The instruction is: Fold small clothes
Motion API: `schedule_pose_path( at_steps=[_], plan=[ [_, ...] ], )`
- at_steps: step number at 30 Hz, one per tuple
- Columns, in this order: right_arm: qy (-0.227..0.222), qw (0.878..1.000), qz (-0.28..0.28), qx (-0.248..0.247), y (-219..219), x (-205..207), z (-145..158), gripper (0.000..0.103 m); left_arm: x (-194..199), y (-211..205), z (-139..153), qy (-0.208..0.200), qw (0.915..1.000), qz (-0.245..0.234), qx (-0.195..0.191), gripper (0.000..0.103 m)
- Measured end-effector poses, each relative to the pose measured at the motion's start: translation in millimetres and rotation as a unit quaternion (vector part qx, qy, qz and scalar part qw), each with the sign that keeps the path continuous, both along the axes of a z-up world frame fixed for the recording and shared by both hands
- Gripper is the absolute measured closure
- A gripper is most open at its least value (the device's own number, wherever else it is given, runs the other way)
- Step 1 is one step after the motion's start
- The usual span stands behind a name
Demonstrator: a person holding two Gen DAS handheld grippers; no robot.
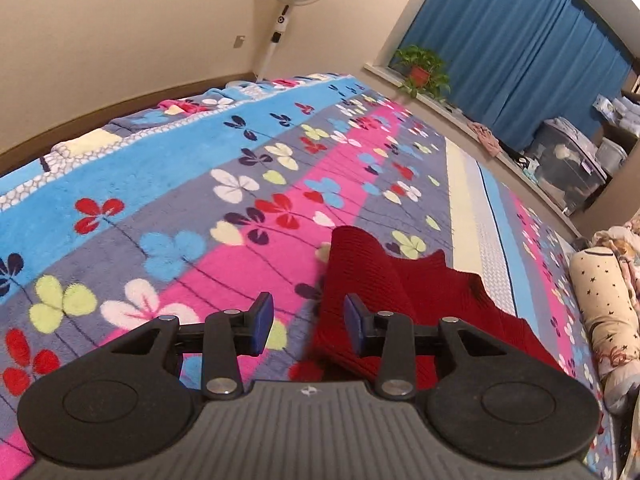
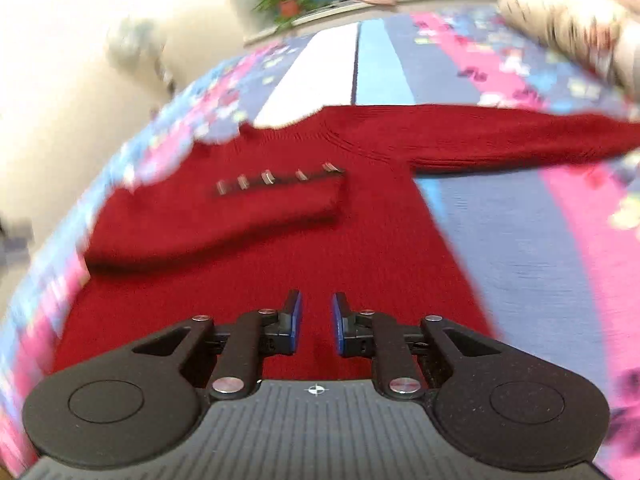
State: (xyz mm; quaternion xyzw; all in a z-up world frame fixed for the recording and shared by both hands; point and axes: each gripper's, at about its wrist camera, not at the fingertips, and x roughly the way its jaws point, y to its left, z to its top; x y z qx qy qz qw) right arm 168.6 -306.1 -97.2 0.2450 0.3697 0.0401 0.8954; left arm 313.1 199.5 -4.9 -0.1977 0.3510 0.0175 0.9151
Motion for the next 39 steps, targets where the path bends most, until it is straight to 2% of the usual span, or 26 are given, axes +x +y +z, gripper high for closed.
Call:
schedule_pose_path(
  at_steps=[1, 4, 7, 10, 11, 12, 14, 16, 17, 18, 19, 20, 21, 23, 25, 29, 32, 34, 35, 36, 38, 39],
  plan=[
    [0.005, 0.999, -0.007, 0.034, 4.3, 16.1, -4.8, 0.079, -1.8, 2.1, 1.6, -0.001, 1.0000, -0.003, -0.003, 0.061],
    [0.038, 0.995, -0.032, 0.088, 18.5, 58.2, -25.6, 0.072, -1.2, -0.7, 2.2, 0.003, 0.9999, -0.014, -0.005, 0.061],
    [0.047, 0.991, -0.070, 0.101, 26.4, 89.5, -39.3, 0.071, 8.5, -15.3, -2.8, 0.012, 0.9995, -0.025, 0.012, 0.061],
    [0.044, 0.984, -0.120, 0.122, 23.1, 110.2, -39.5, 0.072, 12.3, -20.5, -5.2, 0.014, 0.9990, -0.039, 0.015, 0.061],
    [0.047, 0.985, -0.126, 0.110, 22.8, 119.2, -37.2, 0.087, 13.1, -21.6, -5.2, 0.013, 0.9989, -0.042, 0.015, 0.061],
    [0.044, 0.987, -0.129, 0.080, 23.4, 127.2, -31.1, 0.093, 14.2, -22.9, -5.3, 0.012, 0.9988, -0.046, 0.015, 0.061],
    [0.010, 0.991, -0.126, 0.045, 22.9, 133.3, -14.4, 0.094, 16.7, -25.4, -7.6, 0.013, 0.9984, -0.053, 0.016, 0.061],
    [-0.082, 0.987, -0.138, 0.016, 22.7, 123.4, 18.4, 0.094, 20.1, -29.0, -12.0, 0.019, 0.9979, -0.059, 0.019, 0.061],
    [-0.139, 0.980, -0.142, 0.014, 21.6, 113.5, 31.6, 0.094, 22.1, -32.2, -14.2, 0.022, 0.9975, -0.064, 0.022, 0.061],
    [-0.177, 0.974, -0.140, 0.005, 20.2, 106.2, 37.7, 0.094, 23.9, -34.7, -16.1, 0.023, 0.9971, -0.069, 0.025, 0.061],
    [-0.164, 0.975, -0.147, -0.019, 18.8, 108.1, 33.9, 0.093, 25.5, -37.7, -17.8, 0.024, 0.9966, -0.073, 0.028, 0.061],
    [-0.126, 0.979, -0.157, -0.031, 14.5, 112.5, 24.5, 0.091, 26.9, -41.0, -19.5, 0.025, 0.9962, -0.076, 0.033, 0.061],
    [-0.057, 0.983, -0.170, -0.029, 7.3, 122.1, 5.4, 0.089, 27.9, -44.4, -21.4, 0.028, 0.9959, -0.078, 0.036, 0.061],
    [0.045, 0.980, -0.195, -0.006, -9.1, 128.3, -29.8, 0.087, 29.4, -49.7, -24.9, 0.034, 0.9953, -0.082, 0.040, 0.061],
    [0.023, 0.977, -0.209, 0.021, -20.4, 115.5, -42.2, 0.087, 30.6, -55.1, -27.7, 0.036, 0.9942, -0.089, 0.047, 0.061],
    [0.002, 0.985, -0.174, -0.008, -22.0, 109.4, -44.6, 0.086, 36.6, -66.0, -45.8, 0.050, 0.9911, -0.107, 0.061, 0.061],
    [-0.004, 0.986, -0.165, -0.011, -29.5, 109.2, -40.4, 0.080, 43.0, -77.0, -71.0, 0.073, 0.9858, -0.124, 0.086, 0.061],
    [-0.008, 0.987, -0.162, -0.017, -43.4, 106.3, -39.8, 0.085, 46.2, -83.9, -88.4, 0.096, 0.9800, -0.135, 0.110, 0.061],
    [-0.008, 0.988, -0.156, -0.013, -49.5, 105.9, -39.7, 0.091, 47.0, -85.5, -96.0, 0.108, 0.9771, -0.136, 0.123, 0.060],
    [-0.010, 0.988, -0.152, -0.016, -57.0, 102.1, -38.3, 0.090, 47.0, -85.4, -100.5, 0.114, 0.9754, -0.135, 0.131, 0.060],
    [-0.007, 0.983, -0.176, -0.060, -71.6, 95.4, -35.8, 0.081, 46.1, -86.7, -97.5, 0.114, 0.9740, -0.136, 0.141, 0.059],
    [-0.006, 0.979, -0.189, -0.072, -83.9, 89.9, -35.2, 0.080, 45.5, -87.7, -94.1, 0.113, 0.9731, -0.136, 0.147, 0.059]
  ],
)
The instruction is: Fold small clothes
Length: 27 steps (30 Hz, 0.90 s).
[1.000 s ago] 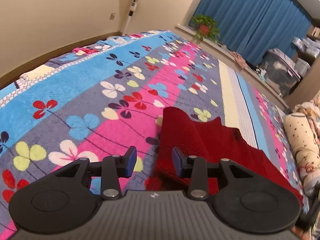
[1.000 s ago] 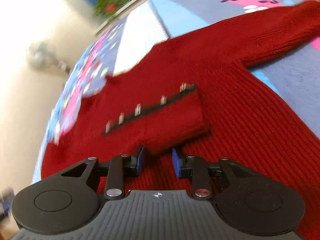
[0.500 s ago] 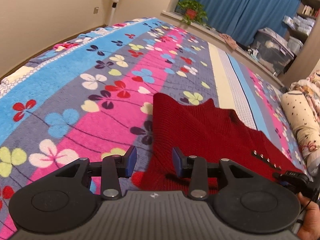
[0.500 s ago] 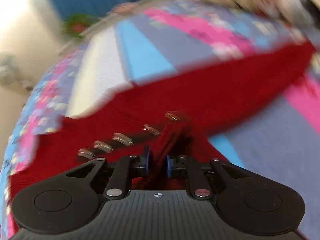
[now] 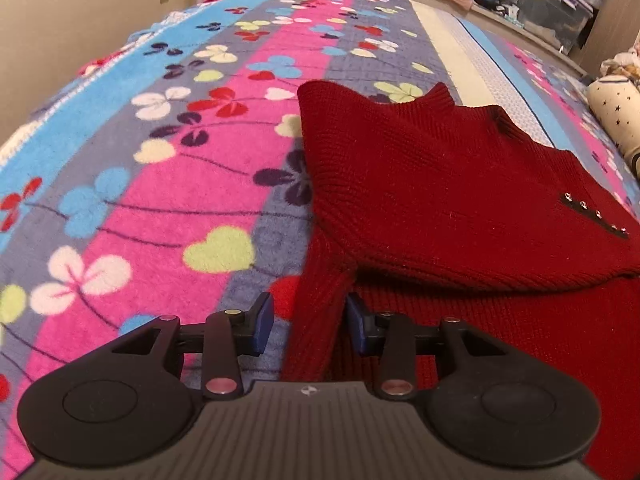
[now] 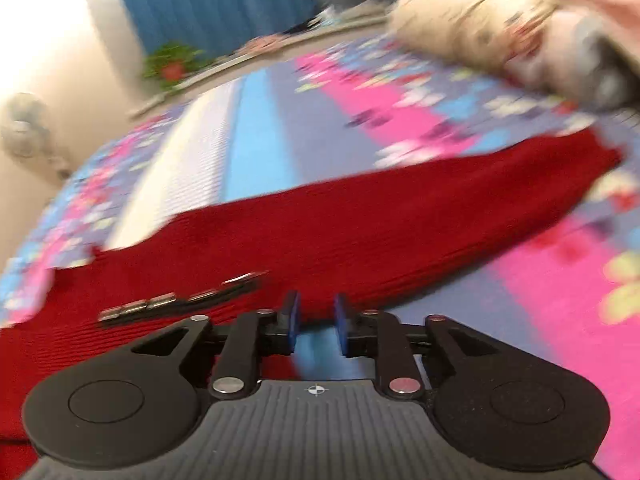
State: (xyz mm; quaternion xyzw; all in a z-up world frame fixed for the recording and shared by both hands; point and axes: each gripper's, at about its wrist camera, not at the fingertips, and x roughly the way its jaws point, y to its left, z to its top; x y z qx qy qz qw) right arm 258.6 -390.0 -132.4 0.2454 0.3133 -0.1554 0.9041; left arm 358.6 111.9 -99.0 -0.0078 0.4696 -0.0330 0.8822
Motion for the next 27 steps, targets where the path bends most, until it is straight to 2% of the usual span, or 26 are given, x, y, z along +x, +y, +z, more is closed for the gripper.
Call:
schedule_pose_path(
  at_steps=[3, 5, 7, 9, 10, 12, 18, 20, 27],
  plan=[
    [0.002, 0.999, -0.034, 0.028, -47.9, -15.2, -8.3, 0.080, -2.6, -5.2, 12.0, -0.015, 0.9999, -0.007, 0.004, 0.053],
    [0.009, 0.997, -0.064, 0.032, -78.7, -23.8, -17.0, 0.079, -3.0, -11.0, 13.2, -0.012, 0.9998, -0.017, 0.003, 0.042],
    [0.010, 0.994, -0.098, 0.052, -112.4, -33.6, -28.3, 0.075, -3.5, -19.6, 6.7, 0.004, 0.9994, -0.035, 0.007, 0.040],
    [0.003, 0.988, -0.127, 0.087, -140.3, -42.4, -41.5, 0.063, -4.8, -29.6, -2.8, 0.018, 0.9981, -0.055, 0.021, 0.029],
    [-0.003, 0.984, -0.140, 0.108, -152.0, -45.8, -48.7, 0.063, -5.8, -33.9, -6.6, 0.020, 0.9973, -0.064, 0.032, 0.026],
    [-0.028, 0.977, -0.154, 0.147, -175.1, -50.8, -59.7, 0.064, -7.5, -36.9, -9.9, 0.018, 0.9967, -0.068, 0.040, 0.024],
    [-0.055, 0.960, -0.179, 0.208, -214.3, -41.1, -74.5, 0.063, -6.9, -36.4, -12.2, 0.019, 0.9963, -0.073, 0.042, 0.022],
    [-0.057, 0.958, -0.189, 0.208, -221.7, -36.2, -73.6, 0.063, -6.3, -37.0, -13.1, 0.019, 0.9961, -0.074, 0.044, 0.022],
    [-0.045, 0.963, -0.205, 0.171, -225.1, -16.5, -72.1, 0.063, -5.9, -36.0, -13.3, 0.020, 0.9958, -0.078, 0.043, 0.022]
  ],
)
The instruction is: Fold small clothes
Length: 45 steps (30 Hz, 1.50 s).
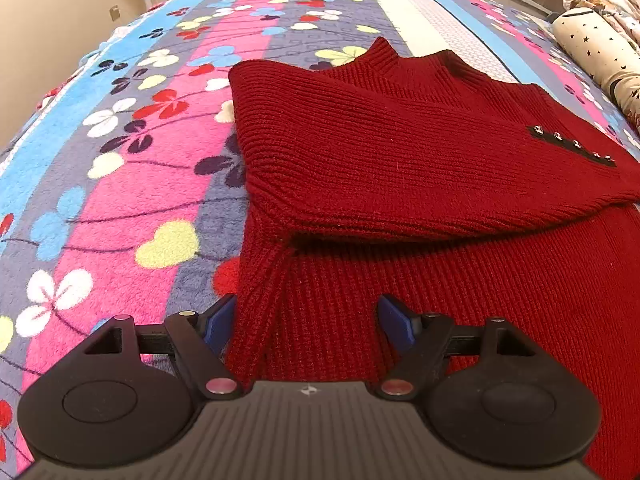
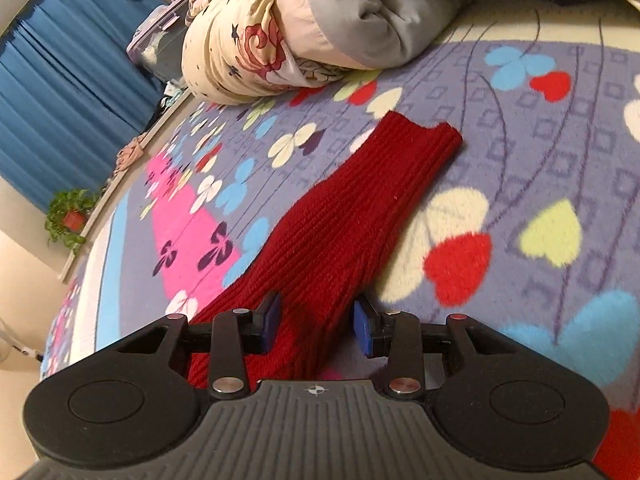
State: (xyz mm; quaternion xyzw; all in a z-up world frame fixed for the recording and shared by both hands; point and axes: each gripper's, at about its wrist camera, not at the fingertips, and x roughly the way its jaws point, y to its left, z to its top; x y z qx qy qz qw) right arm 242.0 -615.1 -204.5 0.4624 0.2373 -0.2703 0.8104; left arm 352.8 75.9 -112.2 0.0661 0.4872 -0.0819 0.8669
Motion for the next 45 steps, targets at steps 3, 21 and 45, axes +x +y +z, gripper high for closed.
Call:
schedule_pose_path(
  at_steps=[3, 21, 45],
  plan=[
    [0.023, 1.000, -0.007, -0.020, 2.9, 10.5, 3.4, 0.067, -0.5, 0.1, 0.4, 0.000, 1.0000, -0.002, 0.000, 0.022],
    [0.122, 0.969, -0.030, -0.213, 61.6, 51.3, 79.3, 0.090, -1.4, 2.0, 1.7, 0.007, 1.0000, -0.002, -0.007, 0.021],
    [-0.033, 0.723, 0.550, -0.416, 460.4, -7.2, 108.7, 0.077, 3.5, 65.2, 52.4, -0.073, 0.9745, 0.113, -0.180, 0.055]
  ],
)
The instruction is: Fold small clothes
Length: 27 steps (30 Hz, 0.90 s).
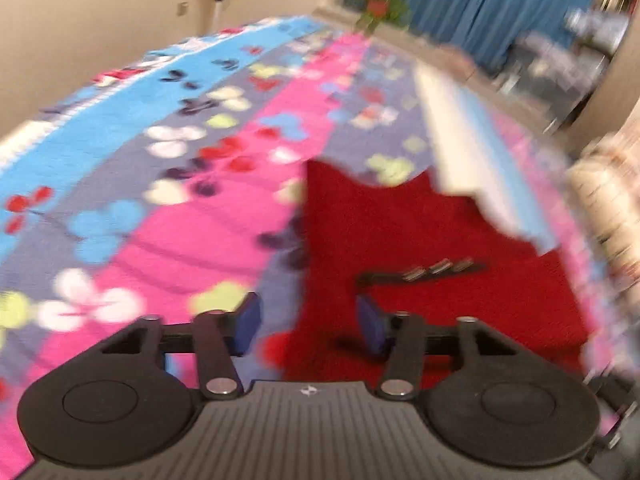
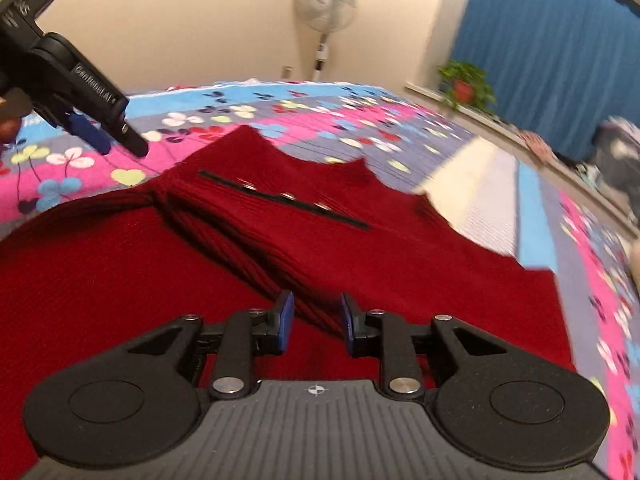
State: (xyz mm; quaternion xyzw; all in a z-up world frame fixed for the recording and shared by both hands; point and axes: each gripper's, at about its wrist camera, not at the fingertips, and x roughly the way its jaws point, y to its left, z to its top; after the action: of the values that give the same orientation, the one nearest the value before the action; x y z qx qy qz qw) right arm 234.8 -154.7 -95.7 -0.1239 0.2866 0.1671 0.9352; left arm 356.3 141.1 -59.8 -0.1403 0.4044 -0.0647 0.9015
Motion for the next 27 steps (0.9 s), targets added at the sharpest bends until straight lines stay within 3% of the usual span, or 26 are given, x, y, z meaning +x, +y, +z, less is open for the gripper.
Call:
schedule_pose_path(
  at_steps=[1, 3, 7, 9, 10, 11, 12, 16, 18, 21, 23, 25, 27],
  plan=[
    [0.004, 1.000, -0.006, 0.002, -12.1, -9.8, 3.9, 0.077, 1.3, -1.1, -1.8, -0.001, 0.9994, -0.008, -0.033, 0.062],
    [0.011, 1.000, -0.020, -0.003, -31.1, -36.3, 9.0, 0.076, 5.6, -3.3, -12.1, 0.017, 0.9960, -0.015, -0.086, 0.062],
    [0.055, 0.997, -0.045, -0.012, -73.3, -77.2, 4.4, 0.074, 15.1, -14.3, -33.4, 0.053, 0.9893, -0.018, -0.135, 0.062],
    [0.094, 0.993, -0.067, -0.017, -92.2, -97.2, -1.8, 0.072, 16.6, -22.0, -36.0, 0.053, 0.9914, -0.016, -0.118, 0.067],
    [0.112, 0.990, -0.084, -0.021, -98.6, -103.1, -6.8, 0.072, 17.4, -26.9, -35.1, 0.050, 0.9935, -0.018, -0.101, 0.089],
    [0.131, 0.985, -0.105, -0.024, -106.4, -111.0, -11.3, 0.072, 18.1, -30.7, -32.7, 0.045, 0.9953, -0.022, -0.084, 0.099],
    [0.143, 0.982, -0.119, -0.020, -111.3, -118.2, -15.4, 0.072, 17.2, -31.5, -29.4, 0.036, 0.9963, -0.026, -0.073, 0.101],
    [0.157, 0.975, -0.155, 0.005, -123.9, -144.6, -17.3, 0.072, 5.3, -19.1, -1.4, -0.030, 0.9983, -0.012, -0.049, 0.103],
    [0.153, 0.974, -0.164, 0.012, -129.6, -159.7, -15.0, 0.072, -0.1, -17.3, 7.5, -0.062, 0.9978, 0.010, -0.017, 0.103],
    [0.155, 0.971, -0.180, 0.022, -137.9, -176.6, -12.7, 0.072, 0.2, -20.7, 3.7, -0.068, 0.9964, 0.036, 0.036, 0.103],
    [0.157, 0.970, -0.185, 0.022, -142.2, -184.7, -12.0, 0.072, -0.2, -20.7, 4.1, -0.063, 0.9958, 0.044, 0.050, 0.101],
    [0.163, 0.968, -0.191, 0.017, -147.1, -191.6, -14.9, 0.072, -7.7, -23.8, 10.3, -0.093, 0.9939, 0.035, 0.047, 0.101],
    [0.173, 0.964, -0.202, 0.020, -154.4, -190.5, -19.8, 0.072, -12.4, -33.3, 7.2, -0.107, 0.9931, -0.004, 0.048, 0.100]
  ],
)
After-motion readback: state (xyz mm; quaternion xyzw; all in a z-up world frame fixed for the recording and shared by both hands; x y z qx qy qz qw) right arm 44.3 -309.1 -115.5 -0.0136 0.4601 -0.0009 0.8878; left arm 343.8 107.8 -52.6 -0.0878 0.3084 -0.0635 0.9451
